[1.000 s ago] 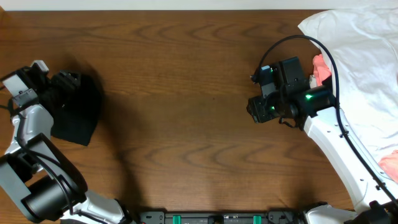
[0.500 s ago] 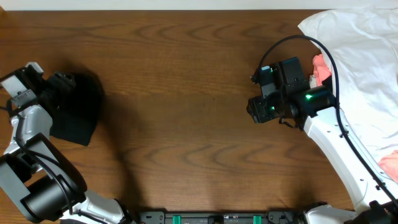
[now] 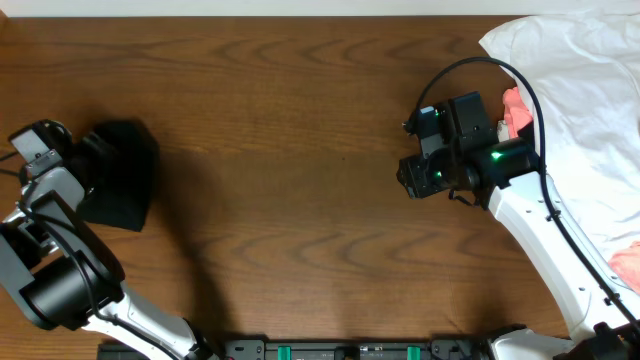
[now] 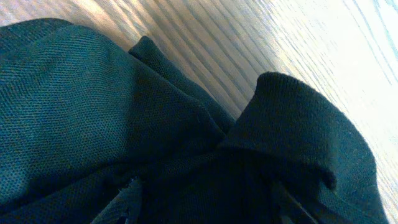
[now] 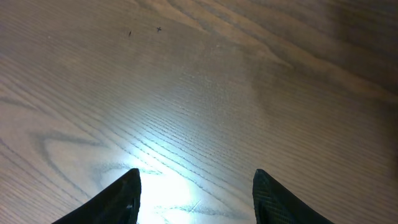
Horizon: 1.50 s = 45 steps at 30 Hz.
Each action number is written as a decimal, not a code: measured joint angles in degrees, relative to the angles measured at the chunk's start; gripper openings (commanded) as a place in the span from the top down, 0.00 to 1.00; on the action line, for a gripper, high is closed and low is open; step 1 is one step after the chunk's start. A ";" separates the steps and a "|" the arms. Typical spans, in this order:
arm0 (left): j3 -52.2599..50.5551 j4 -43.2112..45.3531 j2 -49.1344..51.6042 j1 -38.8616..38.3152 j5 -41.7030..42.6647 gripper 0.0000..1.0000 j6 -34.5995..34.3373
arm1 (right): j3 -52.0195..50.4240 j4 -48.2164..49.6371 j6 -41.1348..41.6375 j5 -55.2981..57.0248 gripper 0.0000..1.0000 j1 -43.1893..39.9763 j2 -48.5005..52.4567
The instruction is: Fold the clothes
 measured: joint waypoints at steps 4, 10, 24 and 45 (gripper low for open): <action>1.01 1.27 1.20 1.66 -0.07 0.34 -2.64 | 0.00 -0.74 0.00 0.00 0.44 0.00 0.00; 1.53 3.67 1.88 3.78 -0.46 0.11 -4.39 | 0.00 -0.81 0.00 0.00 0.43 0.00 0.00; 1.16 6.73 2.21 5.90 9.14 0.11 -3.93 | -0.02 -0.90 0.00 0.04 0.43 0.00 0.00; 0.55 5.33 1.09 -3.58 17.92 0.11 2.03 | -0.02 -1.42 0.00 1.01 0.42 0.00 0.00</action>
